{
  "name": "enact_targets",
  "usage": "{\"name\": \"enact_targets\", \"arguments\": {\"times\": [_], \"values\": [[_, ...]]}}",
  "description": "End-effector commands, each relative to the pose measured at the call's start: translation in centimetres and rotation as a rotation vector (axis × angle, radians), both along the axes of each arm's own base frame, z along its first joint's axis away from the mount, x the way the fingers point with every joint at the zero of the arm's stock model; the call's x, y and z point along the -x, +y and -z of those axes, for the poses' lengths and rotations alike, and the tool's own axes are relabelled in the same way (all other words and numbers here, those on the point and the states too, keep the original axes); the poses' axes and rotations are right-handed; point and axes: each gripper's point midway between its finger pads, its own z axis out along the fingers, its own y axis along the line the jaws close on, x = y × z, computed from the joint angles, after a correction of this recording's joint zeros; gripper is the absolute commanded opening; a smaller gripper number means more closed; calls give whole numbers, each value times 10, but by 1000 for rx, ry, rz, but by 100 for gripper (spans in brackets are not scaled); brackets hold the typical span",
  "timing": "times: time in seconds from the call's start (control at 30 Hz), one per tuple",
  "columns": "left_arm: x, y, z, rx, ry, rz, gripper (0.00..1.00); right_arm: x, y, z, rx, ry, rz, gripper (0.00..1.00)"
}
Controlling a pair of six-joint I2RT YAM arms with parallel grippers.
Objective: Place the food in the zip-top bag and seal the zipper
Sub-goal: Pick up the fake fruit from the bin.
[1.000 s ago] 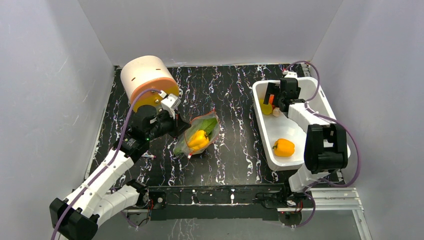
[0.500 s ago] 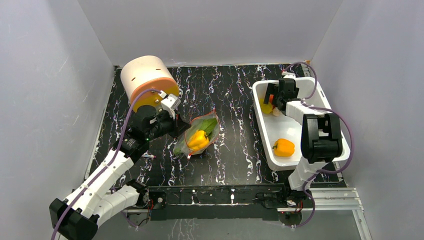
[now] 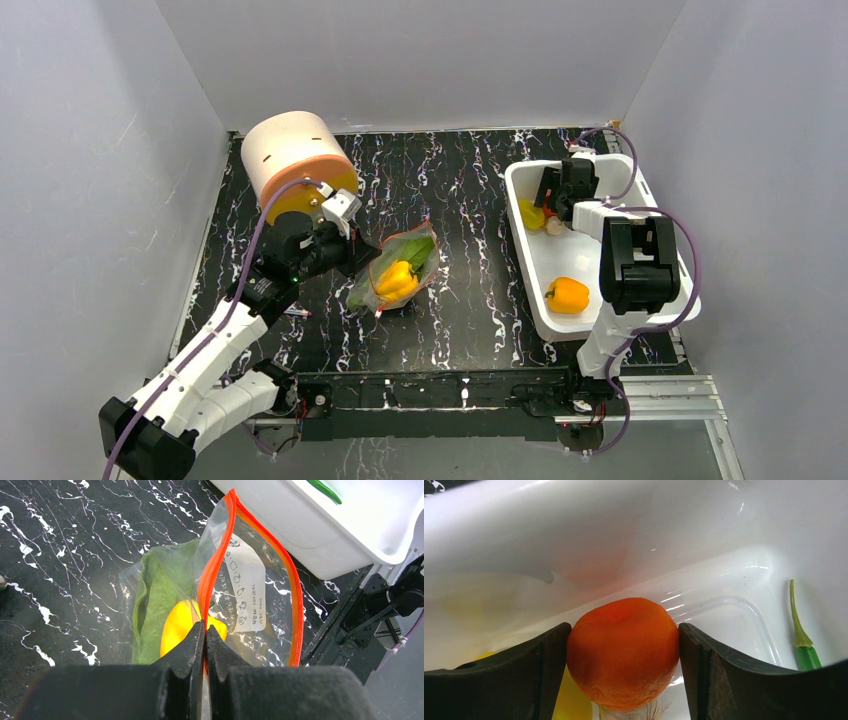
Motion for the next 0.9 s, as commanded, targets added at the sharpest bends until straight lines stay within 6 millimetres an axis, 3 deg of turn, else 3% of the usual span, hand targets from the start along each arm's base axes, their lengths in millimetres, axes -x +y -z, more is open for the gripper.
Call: {"name": "enact_targets", "arguments": {"times": [0.0,0.2,0.3,0.6,0.87], "values": [[1,-2,-9,13,-36,16,0,-17,-4,-23,7,-92,8,70],[4,-5,-11,27,-32,34,0,-6,0,-40,-12,-110,-5,59],[3,0,-14,21,-51,9,0,3,0,-58,-19,-137,7,55],[1,4,-13,7,-57,-9,0,31,5,-72,-66,-74,26,50],[-11,16,-13,-33,-73,-95,0,58,15,-133,-107,-148,23,47]]}}
